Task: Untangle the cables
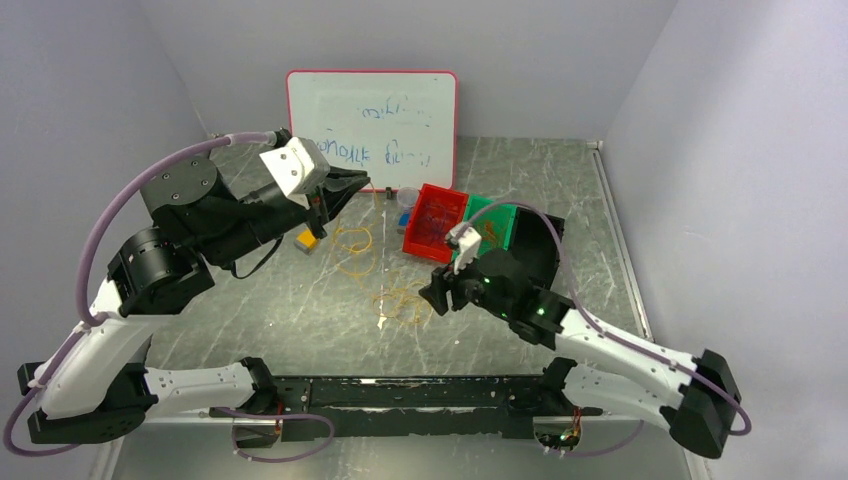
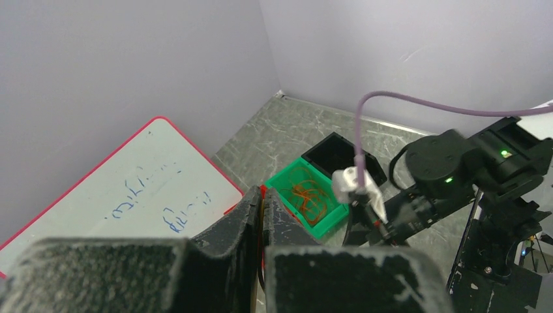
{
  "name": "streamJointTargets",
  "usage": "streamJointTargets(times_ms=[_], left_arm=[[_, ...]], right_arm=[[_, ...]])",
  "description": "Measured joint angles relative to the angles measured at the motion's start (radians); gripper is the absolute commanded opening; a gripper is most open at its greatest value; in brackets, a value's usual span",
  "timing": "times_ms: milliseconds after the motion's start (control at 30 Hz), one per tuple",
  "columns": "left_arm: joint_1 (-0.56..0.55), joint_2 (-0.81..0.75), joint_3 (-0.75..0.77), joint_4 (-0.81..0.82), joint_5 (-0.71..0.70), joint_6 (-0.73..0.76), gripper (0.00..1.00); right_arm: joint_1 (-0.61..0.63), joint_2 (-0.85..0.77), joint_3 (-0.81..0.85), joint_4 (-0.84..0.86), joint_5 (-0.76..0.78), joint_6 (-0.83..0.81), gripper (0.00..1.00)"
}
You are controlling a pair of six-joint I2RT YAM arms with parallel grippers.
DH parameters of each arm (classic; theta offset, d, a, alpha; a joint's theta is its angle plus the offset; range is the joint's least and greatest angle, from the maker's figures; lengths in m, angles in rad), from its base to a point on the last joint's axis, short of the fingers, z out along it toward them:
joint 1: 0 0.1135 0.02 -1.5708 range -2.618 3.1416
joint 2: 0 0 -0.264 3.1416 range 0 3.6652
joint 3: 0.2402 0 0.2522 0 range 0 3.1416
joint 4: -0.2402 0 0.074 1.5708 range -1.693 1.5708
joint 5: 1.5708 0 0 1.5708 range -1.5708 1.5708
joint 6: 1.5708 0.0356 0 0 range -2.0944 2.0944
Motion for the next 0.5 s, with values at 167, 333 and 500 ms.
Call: streamJointTargets(times_ms=[167, 333, 500], left_arm=[[0.000, 0.000, -0.004, 0.001, 0.000, 0.000, 0.07], [0.000, 0.001, -0.013, 0.001, 0.000, -0.004, 0.07], [0.000, 0.000, -0.014, 0.001, 0.000, -0.009, 0.07]], right_arm=[[0.000, 0.123, 0.069, -0.122, -0.035, -0.039, 0.70], [0.000, 0.106, 0.048, -0.130, -0.089, -0.040, 0.71], [0.000, 0.035, 0.002, -0.051, -0.104, -0.008, 0.70]])
